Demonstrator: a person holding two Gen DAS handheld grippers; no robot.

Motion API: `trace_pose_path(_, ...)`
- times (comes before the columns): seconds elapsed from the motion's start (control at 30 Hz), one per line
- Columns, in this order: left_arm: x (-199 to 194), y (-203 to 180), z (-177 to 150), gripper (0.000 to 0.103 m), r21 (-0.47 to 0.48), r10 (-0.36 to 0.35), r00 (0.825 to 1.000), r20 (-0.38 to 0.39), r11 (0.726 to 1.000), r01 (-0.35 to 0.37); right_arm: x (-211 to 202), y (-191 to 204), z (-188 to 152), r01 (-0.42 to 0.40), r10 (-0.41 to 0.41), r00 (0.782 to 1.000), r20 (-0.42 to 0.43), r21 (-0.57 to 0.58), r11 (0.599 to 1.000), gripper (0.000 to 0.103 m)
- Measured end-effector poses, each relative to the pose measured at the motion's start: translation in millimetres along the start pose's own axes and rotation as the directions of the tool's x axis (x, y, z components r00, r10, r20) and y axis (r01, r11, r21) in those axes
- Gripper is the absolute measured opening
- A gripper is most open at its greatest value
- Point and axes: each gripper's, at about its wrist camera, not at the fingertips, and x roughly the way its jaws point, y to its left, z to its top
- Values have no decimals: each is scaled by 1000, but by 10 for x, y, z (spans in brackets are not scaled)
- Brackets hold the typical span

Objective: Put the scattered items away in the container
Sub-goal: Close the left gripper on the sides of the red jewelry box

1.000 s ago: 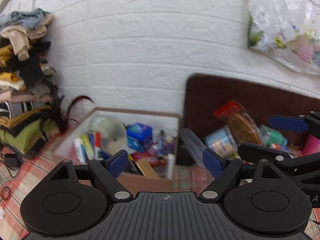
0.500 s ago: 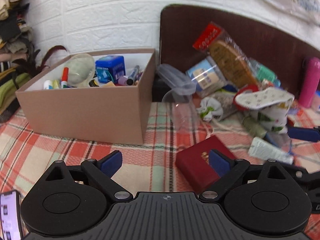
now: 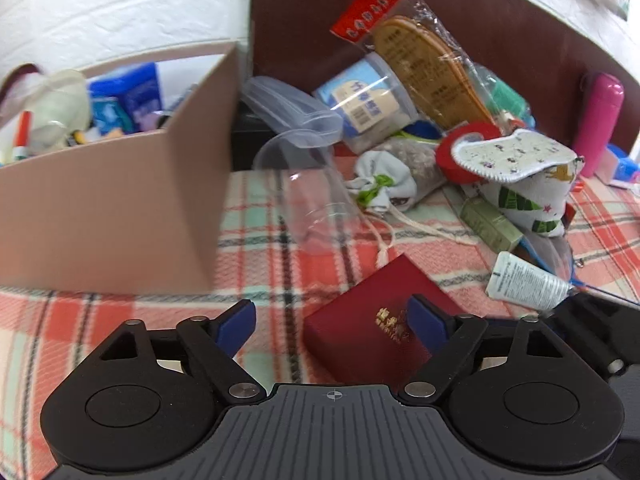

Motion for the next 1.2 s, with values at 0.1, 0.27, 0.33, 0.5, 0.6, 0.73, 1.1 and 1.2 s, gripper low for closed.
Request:
trace_pose_path(0.1, 62, 41, 49, 81, -11, -60, 998, -10, 998, 60, 79, -10, -19, 4, -4, 1000, -19, -16, 1000, 93)
trace_pose_path(0.27, 85, 94, 55, 67, -38, -154, 987, -35, 988, 153, 43, -132, -60, 62, -62, 998, 1, -3, 998, 93)
trace_pose_path(0.33, 55, 79, 16, 67, -40, -166, 985, -44, 986, 164, 10, -197, -83, 89, -89, 996, 2, 15, 996, 93)
trace_pose_path(0.5, -119, -92, -185, 73, 20, -198, 977, -80, 980, 200, -105, -376, -137, 136, -135, 991, -11, 84, 987, 92)
trace_pose_path(0.6, -246, -225, -332, 75, 74, -226, 968, -110, 969, 234, -193, -461, -194, 159, -158, 987, -17, 118, 980, 91)
trace_pose_path(0.73, -322, -229, -393, 75, 65, -216, 971, -106, 972, 224, -352, -521, -277, 138, -137, 990, -16, 175, 975, 91)
trace_pose_path(1.1, -144, -9, -291, 75, -110, -269, 960, -81, 960, 259, -309, -188, -283, 13, -12, 1000, 13, -18, 1000, 89)
trace_pose_path(1.2, -63, -29, -268, 80, -112, -281, 955, -90, 956, 271, -192, -97, -231, 14, -12, 1000, 22, -82, 997, 89)
